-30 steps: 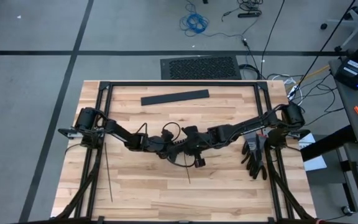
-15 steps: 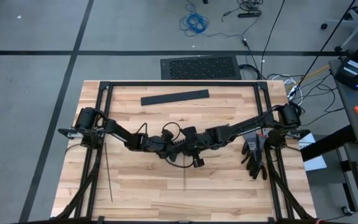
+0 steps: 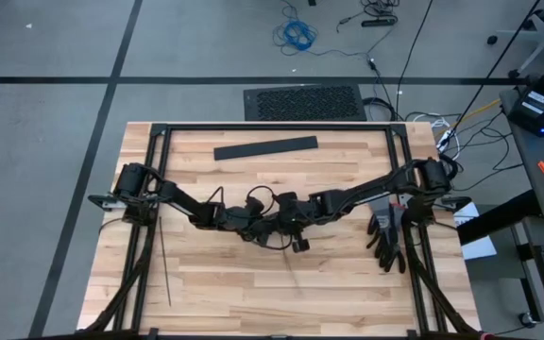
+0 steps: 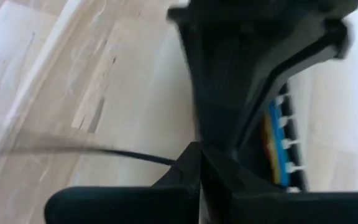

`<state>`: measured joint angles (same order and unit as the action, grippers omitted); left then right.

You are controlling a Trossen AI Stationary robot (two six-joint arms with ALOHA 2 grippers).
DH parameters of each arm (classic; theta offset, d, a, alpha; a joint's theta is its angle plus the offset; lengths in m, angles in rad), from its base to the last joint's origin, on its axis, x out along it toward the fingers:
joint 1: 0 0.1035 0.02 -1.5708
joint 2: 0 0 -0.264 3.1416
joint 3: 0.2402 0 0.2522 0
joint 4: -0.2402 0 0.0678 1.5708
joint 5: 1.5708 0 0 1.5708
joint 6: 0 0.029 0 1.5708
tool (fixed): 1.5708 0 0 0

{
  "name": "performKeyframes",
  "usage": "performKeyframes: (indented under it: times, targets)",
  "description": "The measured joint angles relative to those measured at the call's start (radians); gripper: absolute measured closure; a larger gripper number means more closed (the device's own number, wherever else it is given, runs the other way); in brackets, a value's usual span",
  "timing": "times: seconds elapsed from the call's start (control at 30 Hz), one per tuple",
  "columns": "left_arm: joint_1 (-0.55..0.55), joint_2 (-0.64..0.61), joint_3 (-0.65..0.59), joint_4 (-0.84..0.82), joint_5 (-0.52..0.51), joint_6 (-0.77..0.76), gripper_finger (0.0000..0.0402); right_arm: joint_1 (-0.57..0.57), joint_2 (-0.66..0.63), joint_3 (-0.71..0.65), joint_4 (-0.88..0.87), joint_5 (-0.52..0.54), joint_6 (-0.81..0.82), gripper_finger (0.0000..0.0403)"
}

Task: Ziptie cables
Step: Put the zip tied cable wires into the black cable duct

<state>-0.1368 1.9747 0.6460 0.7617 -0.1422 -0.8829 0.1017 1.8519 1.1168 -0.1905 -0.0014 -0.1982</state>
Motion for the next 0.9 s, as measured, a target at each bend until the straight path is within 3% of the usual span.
performKeyframes:
  times: [0.67,0.9]
  targets:
    - [-0.001,0.0,0.0,0.001,-0.001,0.024,0.0398,0.013,0.002,0.0,-0.085,0.031,0.045,0.0403]
    - [-0.001,0.0,0.0,0.001,-0.001,0.033,0.0398,0.033,-0.106,0.0,-0.159,0.076,0.047,0.0403]
